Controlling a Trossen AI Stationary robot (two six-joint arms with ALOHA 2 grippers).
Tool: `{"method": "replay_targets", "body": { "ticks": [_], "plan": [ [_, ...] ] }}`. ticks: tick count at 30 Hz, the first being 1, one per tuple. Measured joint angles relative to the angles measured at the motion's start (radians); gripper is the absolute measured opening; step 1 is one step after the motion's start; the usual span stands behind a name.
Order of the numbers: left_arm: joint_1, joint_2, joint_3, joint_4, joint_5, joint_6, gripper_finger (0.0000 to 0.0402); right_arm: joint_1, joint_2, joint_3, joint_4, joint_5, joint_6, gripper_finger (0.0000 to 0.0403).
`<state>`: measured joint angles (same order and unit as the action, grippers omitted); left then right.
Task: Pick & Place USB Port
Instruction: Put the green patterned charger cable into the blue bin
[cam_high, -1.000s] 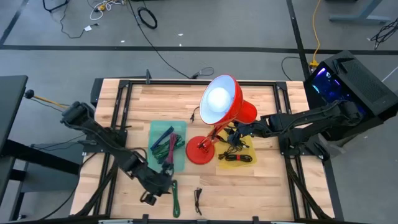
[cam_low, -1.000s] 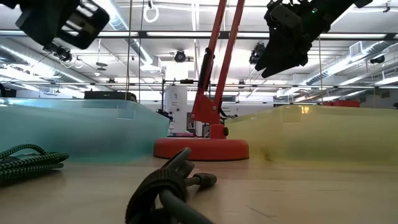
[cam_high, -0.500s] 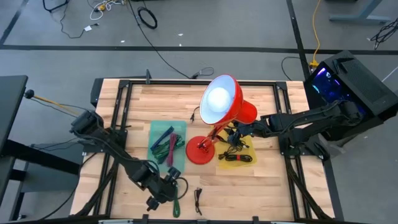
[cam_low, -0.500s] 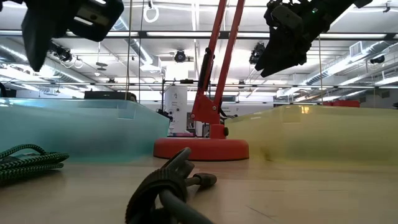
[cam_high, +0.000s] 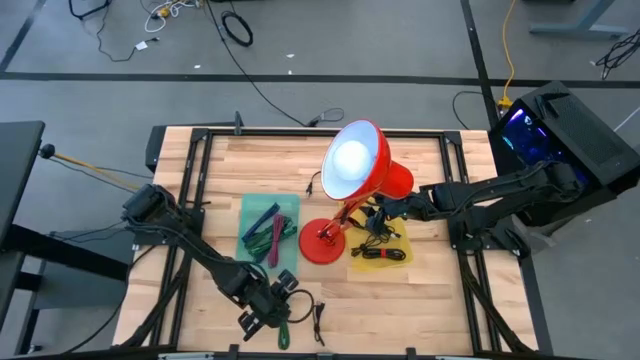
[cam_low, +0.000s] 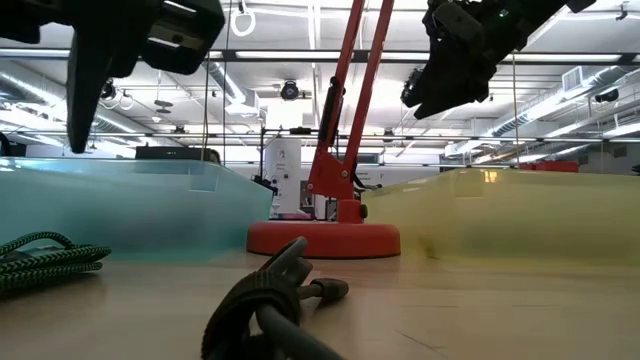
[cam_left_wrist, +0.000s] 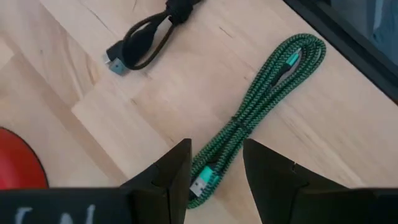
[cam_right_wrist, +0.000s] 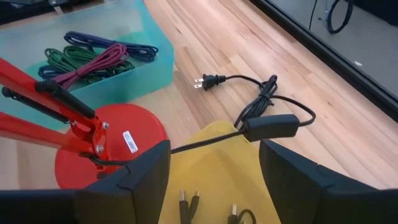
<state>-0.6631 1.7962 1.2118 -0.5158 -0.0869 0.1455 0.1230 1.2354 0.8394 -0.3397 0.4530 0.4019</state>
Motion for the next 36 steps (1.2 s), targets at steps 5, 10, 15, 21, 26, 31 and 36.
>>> {"method": "replay_targets", "body": {
  "ticks": [5, 10, 15, 21, 26, 31, 36],
  "plan": [
    [-0.001, 0.031, 0.0, -0.003, 0.016, 0.044, 0.0126, 0.0, 0.0, 0.0, 0.002, -0.011, 0.0, 0.0247],
    [-0.002, 0.065, 0.0, 0.021, 0.031, 0.049, 0.0108, 0.0, 0.0, 0.0, 0.006, -0.024, 0.0, 0.0247],
    [-0.002, 0.07, 0.0, 0.038, 0.028, 0.078, 0.0106, 0.0, 0.0, 0.0, 0.007, -0.025, 0.0, 0.0247],
    [-0.002, 0.071, 0.0, 0.038, 0.053, 0.076, 0.0106, 0.0, 0.0, 0.0, 0.01, -0.025, 0.0, 0.0247],
    [-0.002, 0.071, -0.001, 0.063, 0.043, 0.059, 0.0117, 0.0, 0.0, 0.0, 0.013, -0.025, 0.0, 0.0247],
    [-0.002, 0.083, 0.0, 0.094, 0.042, 0.069, 0.0148, 0.0, 0.0, 0.0, 0.017, -0.025, 0.0, 0.0247],
    [-0.008, 0.153, -0.001, 0.095, 0.075, 0.069, 0.0175, 0.0, 0.0, 0.0, 0.02, -0.025, 0.0, 0.0247]
  ]
}}
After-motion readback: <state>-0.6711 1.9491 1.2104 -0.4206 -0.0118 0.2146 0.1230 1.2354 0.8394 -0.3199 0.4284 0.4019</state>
